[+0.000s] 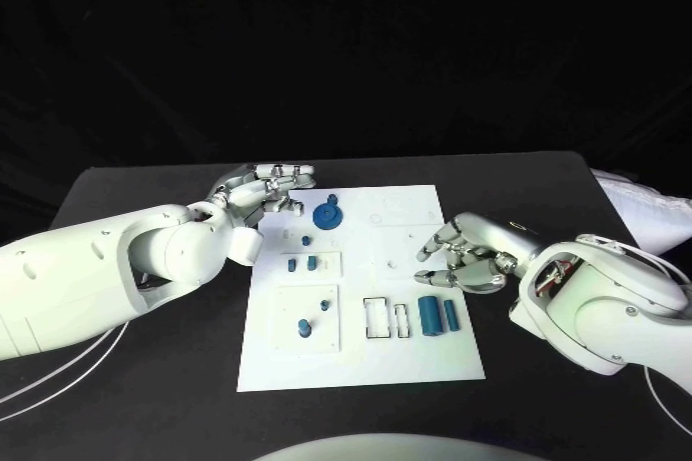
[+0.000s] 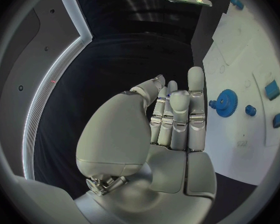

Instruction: Assemble the parts on the task board

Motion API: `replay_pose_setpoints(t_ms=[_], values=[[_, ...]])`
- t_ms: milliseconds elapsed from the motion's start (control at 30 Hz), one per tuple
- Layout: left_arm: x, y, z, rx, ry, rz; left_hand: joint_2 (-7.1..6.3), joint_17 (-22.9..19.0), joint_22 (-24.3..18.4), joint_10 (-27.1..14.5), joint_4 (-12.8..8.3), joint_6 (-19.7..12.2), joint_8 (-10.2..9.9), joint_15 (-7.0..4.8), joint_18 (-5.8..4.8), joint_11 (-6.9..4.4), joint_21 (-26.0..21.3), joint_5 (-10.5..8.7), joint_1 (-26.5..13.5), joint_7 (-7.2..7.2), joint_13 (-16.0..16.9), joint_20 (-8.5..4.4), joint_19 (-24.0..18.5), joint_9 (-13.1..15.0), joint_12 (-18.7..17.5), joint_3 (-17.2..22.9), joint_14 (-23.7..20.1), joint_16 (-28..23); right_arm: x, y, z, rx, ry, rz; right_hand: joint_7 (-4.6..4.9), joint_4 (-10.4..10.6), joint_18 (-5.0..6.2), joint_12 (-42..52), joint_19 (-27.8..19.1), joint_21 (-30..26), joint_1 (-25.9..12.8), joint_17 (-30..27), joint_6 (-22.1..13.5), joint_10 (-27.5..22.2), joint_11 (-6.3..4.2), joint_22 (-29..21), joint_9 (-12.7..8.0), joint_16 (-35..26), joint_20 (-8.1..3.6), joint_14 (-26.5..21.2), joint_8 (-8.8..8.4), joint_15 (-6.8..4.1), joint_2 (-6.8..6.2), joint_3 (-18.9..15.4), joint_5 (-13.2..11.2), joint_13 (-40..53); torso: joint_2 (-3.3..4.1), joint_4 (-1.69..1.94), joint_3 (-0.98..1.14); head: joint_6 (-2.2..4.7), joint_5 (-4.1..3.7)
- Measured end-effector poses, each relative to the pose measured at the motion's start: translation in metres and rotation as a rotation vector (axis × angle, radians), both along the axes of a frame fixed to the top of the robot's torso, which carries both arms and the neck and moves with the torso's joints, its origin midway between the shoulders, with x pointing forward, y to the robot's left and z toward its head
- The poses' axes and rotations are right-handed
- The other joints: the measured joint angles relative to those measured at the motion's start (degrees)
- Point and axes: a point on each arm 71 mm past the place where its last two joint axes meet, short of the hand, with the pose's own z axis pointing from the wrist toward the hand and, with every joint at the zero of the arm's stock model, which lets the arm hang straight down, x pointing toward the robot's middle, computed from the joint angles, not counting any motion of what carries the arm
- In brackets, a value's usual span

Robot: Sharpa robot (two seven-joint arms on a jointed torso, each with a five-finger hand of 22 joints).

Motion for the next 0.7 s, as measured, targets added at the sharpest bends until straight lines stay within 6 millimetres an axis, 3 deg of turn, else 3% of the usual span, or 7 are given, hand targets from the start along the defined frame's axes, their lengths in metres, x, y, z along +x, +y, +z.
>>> replay_pose_setpoints(t_ms=[67, 200, 400, 700], values=[[0.000, 0.000, 0.000, -0.001, -0.002, 0.000, 0.00, 0.05, 0.00, 0.00, 0.00, 0.00, 0.00, 0.00, 0.00, 0.00, 0.00, 0.00, 0.00, 0.00, 0.00, 0.00, 0.00, 0.00, 0.00, 0.00, 0.00, 0.00, -0.001, -0.008, -0.004, -0.023, 0.030, -0.036, 0.05, 1.63, 0.00, 7.44, 0.30, 0.72, -0.30, 0.15, -0.05, -1.00, 0.38, 1.11, 0.43, 1.10, -0.30, 0.00, 0.94, 0.00, 0.33, -2.69, 0.00, 8.93, -0.08, -0.18, 0.00, -0.10, -0.25], [0.000, -0.001, 0.000, -0.002, -0.005, 0.001, 0.00, 0.05, 0.00, 0.00, 0.00, 0.00, 0.00, 0.00, 0.00, 0.00, 0.00, 0.00, 0.00, 0.00, 0.00, 0.00, 0.00, 0.00, 0.00, 0.00, 0.00, 0.00, -0.005, -0.018, -0.015, -0.077, 0.086, -0.090, 0.06, 3.61, 0.00, 13.07, 0.50, 1.13, 0.19, 0.15, -0.06, -1.01, 0.39, 1.91, 0.94, 1.74, -0.10, 0.00, 2.21, 0.00, 1.54, -5.50, 0.54, 16.13, -0.29, -0.37, -0.09, -0.46, -0.68], [0.000, 0.000, -0.002, -0.003, -0.004, 0.005, 0.00, 0.05, 0.00, 0.00, 0.00, 0.00, 0.00, 0.00, 0.00, 0.00, 0.00, 0.00, 0.00, 0.00, 0.00, 0.00, 0.00, 0.00, 0.00, 0.01, 0.00, 0.00, -0.010, -0.023, -0.027, -0.143, 0.121, -0.118, 0.05, 5.15, 0.00, 14.95, 0.50, 1.12, 0.54, 0.14, -0.44, -1.00, 0.39, 2.26, 1.37, 2.08, -0.10, 0.00, 3.09, 0.00, 1.89, -7.77, 0.54, 19.41, -0.48, -0.46, -0.18, -0.76, -0.95], [0.000, 0.002, -0.004, -0.002, -0.003, 0.009, 0.00, 0.04, 0.00, 0.00, 0.00, 0.00, 0.00, 0.00, 0.00, 0.00, 0.00, 0.00, 0.00, 0.00, 0.00, 0.00, 0.00, 0.00, 0.00, 0.01, 0.00, 0.00, -0.013, -0.019, -0.036, -0.211, 0.121, -0.105, 0.03, 6.89, 0.00, 17.08, 0.50, 1.55, 0.52, 0.13, -0.83, -0.56, 0.40, 2.79, 1.81, 2.62, -0.10, 0.00, 3.98, 0.00, 1.91, -10.35, 0.54, 22.45, -0.47, -0.48, -0.25, -0.52, -1.14]])
